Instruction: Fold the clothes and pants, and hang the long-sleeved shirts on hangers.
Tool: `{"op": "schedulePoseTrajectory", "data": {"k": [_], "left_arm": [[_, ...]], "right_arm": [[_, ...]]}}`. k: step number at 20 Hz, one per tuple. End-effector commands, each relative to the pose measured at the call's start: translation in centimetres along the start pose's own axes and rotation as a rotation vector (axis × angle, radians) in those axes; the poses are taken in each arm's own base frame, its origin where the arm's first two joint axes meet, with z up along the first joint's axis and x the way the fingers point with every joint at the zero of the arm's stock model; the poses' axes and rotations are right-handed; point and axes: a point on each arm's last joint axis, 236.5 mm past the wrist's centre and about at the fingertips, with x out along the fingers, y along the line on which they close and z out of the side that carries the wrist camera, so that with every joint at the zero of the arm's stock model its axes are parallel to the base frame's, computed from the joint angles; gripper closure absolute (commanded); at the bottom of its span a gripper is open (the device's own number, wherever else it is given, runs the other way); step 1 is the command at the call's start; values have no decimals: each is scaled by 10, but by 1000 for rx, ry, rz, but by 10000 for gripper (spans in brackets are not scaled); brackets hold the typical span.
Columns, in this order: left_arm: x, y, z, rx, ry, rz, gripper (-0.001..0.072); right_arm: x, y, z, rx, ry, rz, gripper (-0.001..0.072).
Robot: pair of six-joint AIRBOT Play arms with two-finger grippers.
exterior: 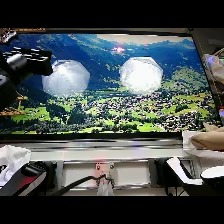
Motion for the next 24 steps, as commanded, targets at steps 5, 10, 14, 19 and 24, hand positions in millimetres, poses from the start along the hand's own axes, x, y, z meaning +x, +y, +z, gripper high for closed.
{"op": "schedulePoseTrajectory", "data": {"k": [5,10,14,19,24], "left_arm": [[0,0,0,0,0,0,415],[0,0,0,0,-1,0,415],[0,0,0,0,-1,0,415],[0,-1,0,-2,-1,-2,415],[-5,14,43,126,-179,73,415]], "right_arm": [[25,-22,-29,19,113,-36,684],[23,-20,-15,31,61,-19,373],[1,-6,48,29,-173,53,231],[-96,53,180,288,-686,450,294],[-130,175,126,737,-203,987,292]]}}
